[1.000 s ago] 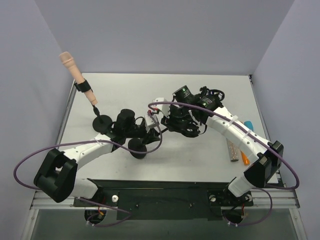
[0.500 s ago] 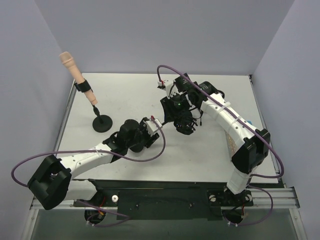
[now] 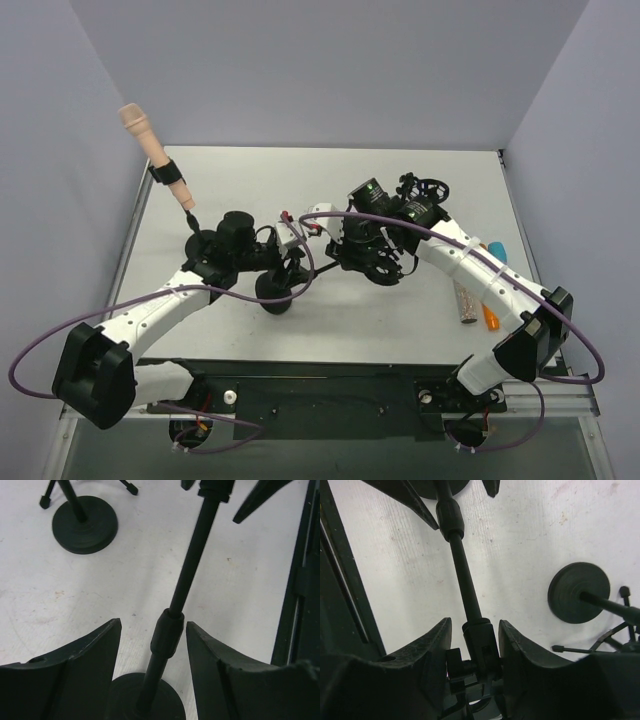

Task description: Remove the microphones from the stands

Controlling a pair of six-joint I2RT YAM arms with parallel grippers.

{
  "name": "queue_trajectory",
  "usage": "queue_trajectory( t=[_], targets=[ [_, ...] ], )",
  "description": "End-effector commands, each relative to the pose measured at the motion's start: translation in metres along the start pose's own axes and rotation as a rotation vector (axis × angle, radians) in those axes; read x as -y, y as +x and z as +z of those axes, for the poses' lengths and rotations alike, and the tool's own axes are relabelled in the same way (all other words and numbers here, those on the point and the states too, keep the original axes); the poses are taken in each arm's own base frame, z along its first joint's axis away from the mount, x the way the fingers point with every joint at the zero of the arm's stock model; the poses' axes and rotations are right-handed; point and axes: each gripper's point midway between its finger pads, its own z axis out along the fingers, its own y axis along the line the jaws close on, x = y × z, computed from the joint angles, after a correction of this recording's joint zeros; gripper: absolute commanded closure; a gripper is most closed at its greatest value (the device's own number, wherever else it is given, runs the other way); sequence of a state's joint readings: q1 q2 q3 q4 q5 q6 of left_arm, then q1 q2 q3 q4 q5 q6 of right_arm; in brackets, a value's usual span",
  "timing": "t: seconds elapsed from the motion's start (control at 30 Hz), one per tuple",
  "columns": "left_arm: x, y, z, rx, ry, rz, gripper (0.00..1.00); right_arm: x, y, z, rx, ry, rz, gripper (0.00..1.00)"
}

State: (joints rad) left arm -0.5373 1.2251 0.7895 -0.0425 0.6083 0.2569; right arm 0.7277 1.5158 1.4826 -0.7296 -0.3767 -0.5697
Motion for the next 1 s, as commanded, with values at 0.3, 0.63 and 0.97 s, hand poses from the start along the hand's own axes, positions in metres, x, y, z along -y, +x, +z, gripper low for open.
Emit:
queue_trajectory(
  t=[0.3, 0.63, 0.97],
  targets=[
    [0.032, 0.006, 0.031, 0.070, 0.153, 0.132, 0.79, 0.018, -0.030, -0.023, 0.076, 0.133, -0.059, 1.00],
    [-0.011, -0.034, 0.039, 0.228, -0.363, 0.094, 0.52, 0.041, -0.026, -0.069, 0.042, 0.424, 0.692, 1.00],
    [0.014, -0.036, 0.029, 0.147, -0.192, 0.073, 0.27, 0.067, -0.009, -0.116, -0.069, 0.569, 0.421, 1.00]
  ],
)
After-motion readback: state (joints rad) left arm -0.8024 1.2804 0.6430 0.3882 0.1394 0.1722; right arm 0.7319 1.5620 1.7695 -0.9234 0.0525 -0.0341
